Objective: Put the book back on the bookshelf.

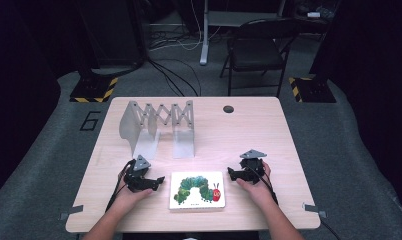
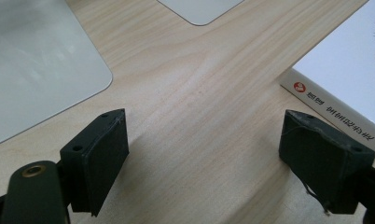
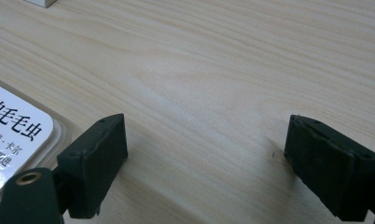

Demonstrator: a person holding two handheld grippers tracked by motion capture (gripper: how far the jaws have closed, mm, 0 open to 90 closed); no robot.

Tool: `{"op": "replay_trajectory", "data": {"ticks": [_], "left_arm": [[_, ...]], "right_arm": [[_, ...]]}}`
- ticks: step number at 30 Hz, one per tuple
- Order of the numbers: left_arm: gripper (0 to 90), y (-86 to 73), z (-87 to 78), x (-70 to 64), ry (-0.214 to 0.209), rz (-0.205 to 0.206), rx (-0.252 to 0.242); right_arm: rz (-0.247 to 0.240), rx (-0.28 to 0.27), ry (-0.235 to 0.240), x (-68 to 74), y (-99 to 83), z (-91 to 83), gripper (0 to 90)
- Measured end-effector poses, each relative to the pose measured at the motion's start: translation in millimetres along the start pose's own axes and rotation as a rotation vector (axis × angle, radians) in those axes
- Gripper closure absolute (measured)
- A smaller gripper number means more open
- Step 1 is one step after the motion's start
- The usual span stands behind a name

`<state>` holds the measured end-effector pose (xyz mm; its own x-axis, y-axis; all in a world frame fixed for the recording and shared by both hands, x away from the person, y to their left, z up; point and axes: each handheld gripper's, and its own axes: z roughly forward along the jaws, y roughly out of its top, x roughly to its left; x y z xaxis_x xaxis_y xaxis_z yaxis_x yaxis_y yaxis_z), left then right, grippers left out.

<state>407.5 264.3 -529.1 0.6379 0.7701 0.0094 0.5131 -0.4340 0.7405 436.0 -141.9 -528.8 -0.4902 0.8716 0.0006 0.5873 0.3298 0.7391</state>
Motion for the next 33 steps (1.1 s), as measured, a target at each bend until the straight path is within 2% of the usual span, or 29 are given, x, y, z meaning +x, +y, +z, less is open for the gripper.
{"op": "replay_trajectory", "data": {"ticks": [6,8,10,16,23,24,26,27,28,31,32,33], "left_arm": [[15.7,-0.7,-0.3,-1.3,0.006,-0.008,-0.004],[15.7,-0.8,-0.7,-1.1,0.007,-0.004,0.000],[15.7,-0.8,-0.7,-1.4,0.006,-0.008,-0.001],[15.7,-1.1,-1.2,-1.9,0.007,-0.013,0.000],[15.7,-2.5,-2.0,-2.9,0.013,-0.007,-0.009],[15.7,-2.0,-3.1,-2.2,0.002,-0.003,0.006],[15.8,-1.6,-4.1,-2.0,0.004,-0.001,0.016],[16.1,-1.9,-3.4,-2.6,0.012,-0.010,0.006],[16.2,-1.2,-5.1,-1.9,0.006,-0.003,0.028],[16.5,-0.3,-5.7,-2.6,0.013,-0.007,0.038],[17.7,0.7,-7.2,-1.7,0.010,-0.009,0.055],[19.0,0.7,-7.2,-1.7,0.010,-0.009,0.055]], "right_arm": [[-0.006,0.000,0.004,0.2,0.6,0.8,12.5],[0.010,-0.002,0.003,1.4,1.1,1.3,12.3],[-0.008,0.001,0.004,0.2,1.0,1.2,12.2],[-0.008,0.002,0.003,0.4,1.0,1.3,12.0],[0.002,0.004,0.004,2.6,1.4,2.2,8.8],[-0.011,0.010,0.011,2.5,1.4,2.5,7.2],[0.000,0.014,0.012,3.7,2.1,3.0,6.5],[0.000,0.014,0.013,3.8,2.1,3.0,6.6],[0.001,0.014,0.011,3.8,2.0,2.9,6.6],[0.010,0.023,0.009,4.8,2.9,2.5,7.1],[0.016,0.037,0.006,5.8,4.5,1.3,11.3],[0.016,0.037,0.006,5.8,4.5,1.3,11.3]]}}
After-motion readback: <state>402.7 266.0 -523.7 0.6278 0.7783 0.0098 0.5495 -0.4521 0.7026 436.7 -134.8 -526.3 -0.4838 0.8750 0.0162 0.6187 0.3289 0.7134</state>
